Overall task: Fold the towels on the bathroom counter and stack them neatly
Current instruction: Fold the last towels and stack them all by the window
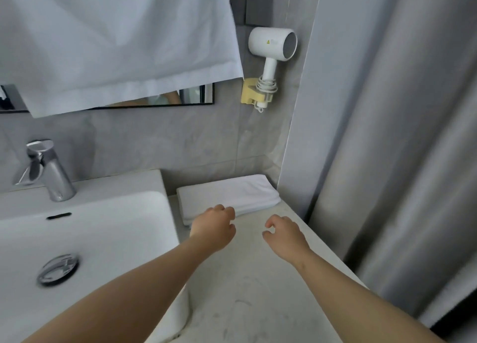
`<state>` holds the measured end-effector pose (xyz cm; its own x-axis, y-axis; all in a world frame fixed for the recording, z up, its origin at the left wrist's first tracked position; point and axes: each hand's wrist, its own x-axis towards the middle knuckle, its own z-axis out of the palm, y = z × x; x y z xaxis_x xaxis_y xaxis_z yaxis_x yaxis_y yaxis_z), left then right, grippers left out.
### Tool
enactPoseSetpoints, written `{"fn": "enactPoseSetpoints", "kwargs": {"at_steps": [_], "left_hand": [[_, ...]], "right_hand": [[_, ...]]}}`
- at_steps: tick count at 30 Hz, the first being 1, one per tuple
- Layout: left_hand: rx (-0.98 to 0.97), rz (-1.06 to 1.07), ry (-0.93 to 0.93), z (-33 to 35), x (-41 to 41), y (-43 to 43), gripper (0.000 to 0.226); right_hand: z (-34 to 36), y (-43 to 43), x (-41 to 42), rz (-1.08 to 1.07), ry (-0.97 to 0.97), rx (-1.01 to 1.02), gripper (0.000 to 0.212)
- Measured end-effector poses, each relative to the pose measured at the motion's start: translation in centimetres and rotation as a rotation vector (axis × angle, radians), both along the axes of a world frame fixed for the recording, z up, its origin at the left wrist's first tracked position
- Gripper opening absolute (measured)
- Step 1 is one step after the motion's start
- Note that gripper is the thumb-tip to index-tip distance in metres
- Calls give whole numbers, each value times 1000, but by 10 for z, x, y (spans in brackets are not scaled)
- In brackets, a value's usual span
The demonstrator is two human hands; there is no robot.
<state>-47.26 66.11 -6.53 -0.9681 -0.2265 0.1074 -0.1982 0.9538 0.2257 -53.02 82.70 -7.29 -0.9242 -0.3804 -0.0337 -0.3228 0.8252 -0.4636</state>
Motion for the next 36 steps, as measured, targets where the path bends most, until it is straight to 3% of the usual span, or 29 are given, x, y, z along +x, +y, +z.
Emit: {"fn": "enactPoseSetpoints", "kwargs": {"at_steps": [19,29,36], "left_hand": [[258,525,-111,-60,-98,-46,33],[392,812,-175,-79,-115,-73,47],[575,949,-81,-86,-116,-86,43]], "right_hand": [[-53,-21,-190,186,-165,-5,23],[-88,-46,-254,-10,-342,-194,45],[-99,-61,-268,-171,-341,-330,52]]}}
